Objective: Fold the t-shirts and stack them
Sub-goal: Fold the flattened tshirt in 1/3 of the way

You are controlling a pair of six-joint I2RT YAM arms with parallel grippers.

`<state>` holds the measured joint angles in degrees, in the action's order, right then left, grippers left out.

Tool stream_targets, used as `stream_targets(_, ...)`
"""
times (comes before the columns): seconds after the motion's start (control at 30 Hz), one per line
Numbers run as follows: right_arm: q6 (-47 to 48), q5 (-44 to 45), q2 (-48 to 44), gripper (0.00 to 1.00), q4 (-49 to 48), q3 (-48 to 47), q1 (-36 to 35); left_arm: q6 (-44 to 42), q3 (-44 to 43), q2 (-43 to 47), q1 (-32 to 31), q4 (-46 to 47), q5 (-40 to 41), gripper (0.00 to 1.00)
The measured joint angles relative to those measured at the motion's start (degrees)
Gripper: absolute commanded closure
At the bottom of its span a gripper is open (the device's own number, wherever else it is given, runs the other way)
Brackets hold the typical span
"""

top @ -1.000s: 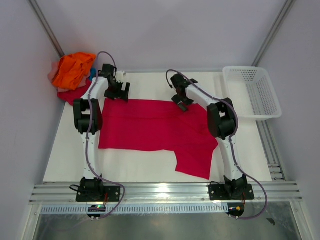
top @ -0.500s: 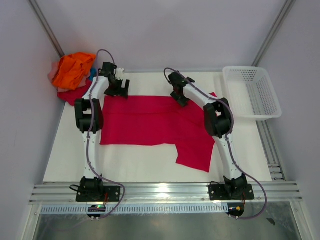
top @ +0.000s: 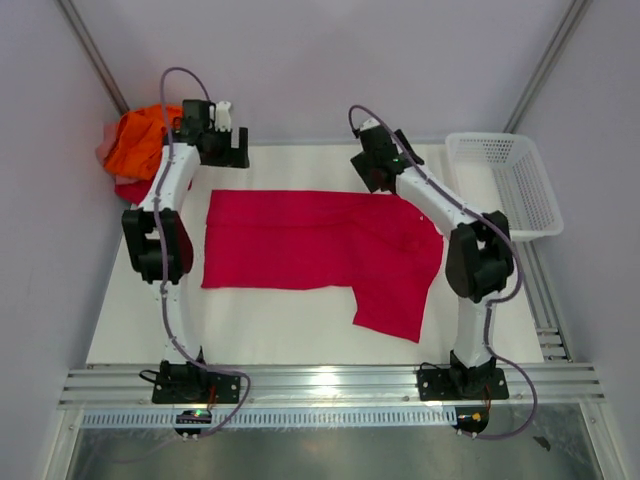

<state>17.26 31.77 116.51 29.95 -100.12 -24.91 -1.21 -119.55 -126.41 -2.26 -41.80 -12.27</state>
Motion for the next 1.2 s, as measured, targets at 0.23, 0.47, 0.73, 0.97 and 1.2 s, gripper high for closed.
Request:
stream_targets(0.23,-4.94,-7.32,-30.34,0.01,-6.75,13.55,0.02,4.11,16.0,29.77,0.0,7.54,-0.42,0.01)
stream_targets(0.47,-3.96,-19.63,-50.75,0.01,-8.44,27.08,-0.04,7.41,37.27,53.92,0.59,14.73,-2.84,0.07)
stream_targets(0.73,4.35,-17.57,-36.89,0.0,-7.23,27.91,0.17,3.74,27.63,43.76,0.55,7.15,-3.72,0.02)
stream_targets(0.97,-0.98,-16.41,-26.4,0.01,-3.43,27.8,3.67,-0.76,28.76,35.67,-0.63,1.68,4.9,0.01)
stream_targets(1.2,-3.39,-26.62,-28.33,0.01,-0.37,29.57,4.07,-7.56,42.66,35.01,-9.2,-5.75,9.25,0.01)
